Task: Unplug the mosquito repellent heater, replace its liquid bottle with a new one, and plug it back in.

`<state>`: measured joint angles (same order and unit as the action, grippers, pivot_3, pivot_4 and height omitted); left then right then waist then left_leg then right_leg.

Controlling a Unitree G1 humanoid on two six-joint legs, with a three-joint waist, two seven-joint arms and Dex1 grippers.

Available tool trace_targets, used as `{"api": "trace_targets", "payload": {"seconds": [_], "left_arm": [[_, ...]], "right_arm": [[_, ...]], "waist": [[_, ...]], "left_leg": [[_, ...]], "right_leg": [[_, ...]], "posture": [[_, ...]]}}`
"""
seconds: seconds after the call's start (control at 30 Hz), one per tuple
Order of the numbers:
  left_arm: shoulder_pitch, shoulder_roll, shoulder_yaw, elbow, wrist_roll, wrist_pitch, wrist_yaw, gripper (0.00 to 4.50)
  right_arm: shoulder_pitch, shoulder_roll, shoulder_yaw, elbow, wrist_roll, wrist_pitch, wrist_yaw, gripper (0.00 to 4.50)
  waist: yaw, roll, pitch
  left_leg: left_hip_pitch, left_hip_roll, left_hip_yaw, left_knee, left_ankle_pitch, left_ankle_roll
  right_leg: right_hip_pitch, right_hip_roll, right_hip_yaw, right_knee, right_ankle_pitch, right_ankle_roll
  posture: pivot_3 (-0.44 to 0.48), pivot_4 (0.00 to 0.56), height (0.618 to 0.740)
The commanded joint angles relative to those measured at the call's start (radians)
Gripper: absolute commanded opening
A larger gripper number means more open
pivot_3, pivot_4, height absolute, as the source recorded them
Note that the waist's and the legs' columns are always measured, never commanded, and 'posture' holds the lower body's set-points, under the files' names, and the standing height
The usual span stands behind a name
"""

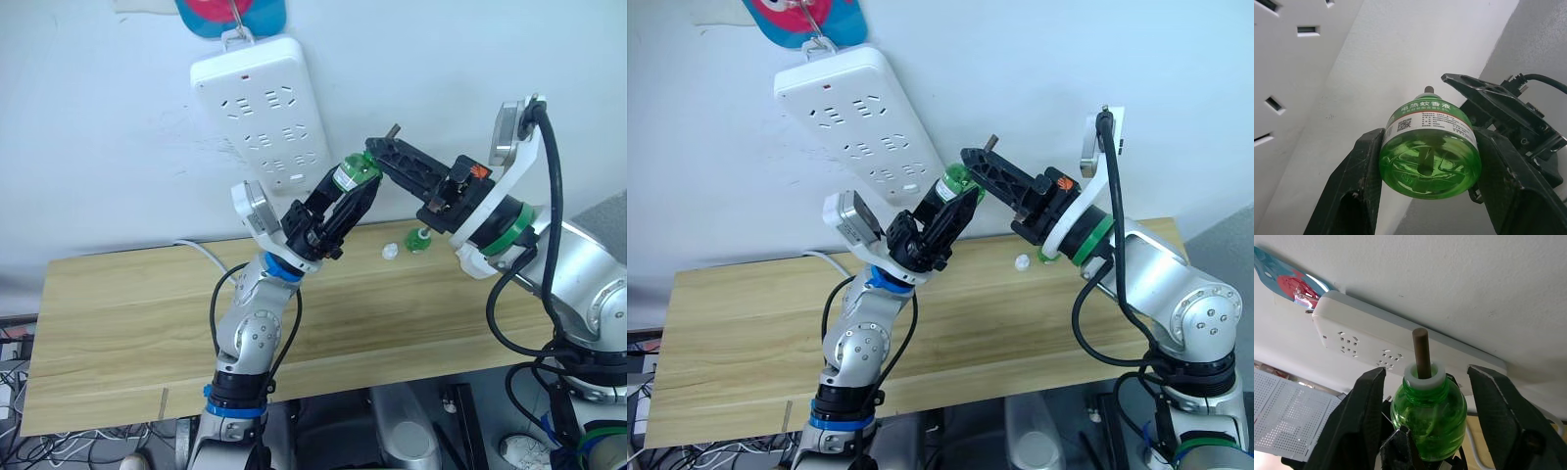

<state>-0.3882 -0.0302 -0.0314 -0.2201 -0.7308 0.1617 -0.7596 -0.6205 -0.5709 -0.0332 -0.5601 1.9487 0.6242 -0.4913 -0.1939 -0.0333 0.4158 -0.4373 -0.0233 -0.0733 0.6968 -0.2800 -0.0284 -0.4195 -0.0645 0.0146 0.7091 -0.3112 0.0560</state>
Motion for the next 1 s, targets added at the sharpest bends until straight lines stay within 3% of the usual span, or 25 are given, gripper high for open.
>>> {"api": "trace_targets", "payload": {"seconds": [0.03,0.27,0.83,0.93,1.0], "left_arm": [[0.018,0.005,0.002,-0.032,-0.016,-0.021,-0.022,2.33],[0.043,0.055,0.015,-0.064,-0.036,0.006,-0.040,2.33],[0.083,0.310,0.113,-0.113,-0.126,0.114,-0.132,2.33],[0.092,0.340,0.126,-0.125,-0.139,0.128,-0.142,2.33],[0.097,0.358,0.133,-0.136,-0.147,0.139,-0.146,2.33]], "right_arm": [[-0.012,-0.011,-0.026,-0.014,0.024,-0.001,0.011,2.78],[-0.007,-0.056,-0.054,0.020,0.024,0.022,0.061,2.78],[0.047,-0.267,-0.142,0.209,-0.043,0.249,0.460,2.78],[0.045,-0.295,-0.137,0.247,-0.074,0.293,0.531,3.37],[0.038,-0.302,-0.130,0.265,-0.108,0.313,0.571,4.02]], "waist": [[0.000,0.000,0.000],[0.000,0.000,0.000],[0.015,0.000,0.000],[0.020,0.000,0.000],[0.026,0.000,0.000]], "left_leg": [[0.000,0.000,0.000,0.000,0.000,0.000],[0.000,0.000,0.000,0.000,0.000,0.000],[0.000,0.000,0.000,0.000,0.000,0.000],[0.000,0.000,0.000,0.000,0.000,0.000],[0.000,0.000,0.000,0.000,0.000,0.000]], "right_leg": [[0.000,0.000,0.000,0.000,0.000,0.000],[0.000,0.000,0.000,0.000,0.000,0.000],[0.000,0.000,0.000,-0.001,0.000,0.000],[0.000,0.000,0.000,-0.001,0.000,0.000],[0.000,0.000,0.000,0.000,0.000,0.000]], "posture": [[-0.362,0.403,0.740],[-0.352,0.400,0.740],[-0.290,0.372,0.740],[-0.281,0.370,0.740],[-0.266,0.365,0.740]]}}
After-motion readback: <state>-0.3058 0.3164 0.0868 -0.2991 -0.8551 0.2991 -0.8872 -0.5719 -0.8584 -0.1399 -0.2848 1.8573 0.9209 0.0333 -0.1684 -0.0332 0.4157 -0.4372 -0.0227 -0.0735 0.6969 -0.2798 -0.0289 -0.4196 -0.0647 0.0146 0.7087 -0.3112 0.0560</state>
